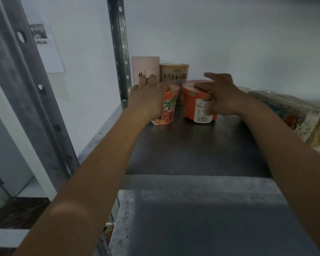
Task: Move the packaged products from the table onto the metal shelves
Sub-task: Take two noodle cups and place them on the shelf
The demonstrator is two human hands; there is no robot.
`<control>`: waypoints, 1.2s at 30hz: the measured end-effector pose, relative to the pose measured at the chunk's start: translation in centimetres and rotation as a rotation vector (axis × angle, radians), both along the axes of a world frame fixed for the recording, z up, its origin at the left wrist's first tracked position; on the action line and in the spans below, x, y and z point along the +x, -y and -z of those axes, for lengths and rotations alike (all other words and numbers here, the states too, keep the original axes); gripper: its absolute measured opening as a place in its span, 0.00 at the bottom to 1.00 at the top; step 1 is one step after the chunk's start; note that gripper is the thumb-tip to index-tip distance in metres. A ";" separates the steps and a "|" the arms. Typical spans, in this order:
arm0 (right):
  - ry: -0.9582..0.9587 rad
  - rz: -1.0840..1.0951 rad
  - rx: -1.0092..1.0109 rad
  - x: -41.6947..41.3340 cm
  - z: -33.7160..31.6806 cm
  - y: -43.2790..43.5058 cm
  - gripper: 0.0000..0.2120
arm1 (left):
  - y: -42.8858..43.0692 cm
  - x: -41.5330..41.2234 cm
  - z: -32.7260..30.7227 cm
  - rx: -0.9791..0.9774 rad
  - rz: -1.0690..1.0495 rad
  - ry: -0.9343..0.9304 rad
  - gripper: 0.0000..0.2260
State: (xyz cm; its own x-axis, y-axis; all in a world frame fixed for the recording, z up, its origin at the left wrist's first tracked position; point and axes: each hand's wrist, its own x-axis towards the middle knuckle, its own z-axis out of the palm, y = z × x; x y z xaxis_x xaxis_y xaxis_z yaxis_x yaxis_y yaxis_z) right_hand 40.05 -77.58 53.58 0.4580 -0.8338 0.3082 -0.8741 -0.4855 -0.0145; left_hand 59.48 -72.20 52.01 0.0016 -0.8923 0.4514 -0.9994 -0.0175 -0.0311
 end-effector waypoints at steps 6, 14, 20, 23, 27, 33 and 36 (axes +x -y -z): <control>0.122 -0.023 -0.012 -0.5 0.9 -0.2 0.32 | 0.2 0.1 0.8 -0.066 0.025 -0.091 0.30; 0.265 -0.073 -0.048 -0.7 1.2 0.2 0.22 | 0.0 0.1 1.2 -0.114 0.018 -0.107 0.29; 0.176 -0.007 -0.265 0.5 2.0 0.2 0.28 | 0.0 -0.2 1.4 -0.112 0.008 -0.117 0.30; 0.142 -0.005 -0.280 0.8 2.1 0.6 0.26 | 0.1 0.0 1.3 -0.152 0.013 -0.145 0.27; 0.229 -0.049 -0.142 -0.6 1.5 0.8 0.23 | 0.0 0.6 1.3 -0.231 0.016 -0.175 0.23; 0.341 -0.100 -0.031 -1.3 1.4 0.6 0.23 | -0.3 0.3 1.4 -0.223 0.069 -0.283 0.22; 0.348 -0.103 -0.021 -1.3 1.4 0.5 0.23 | -0.2 0.3 1.4 -0.222 0.085 -0.306 0.23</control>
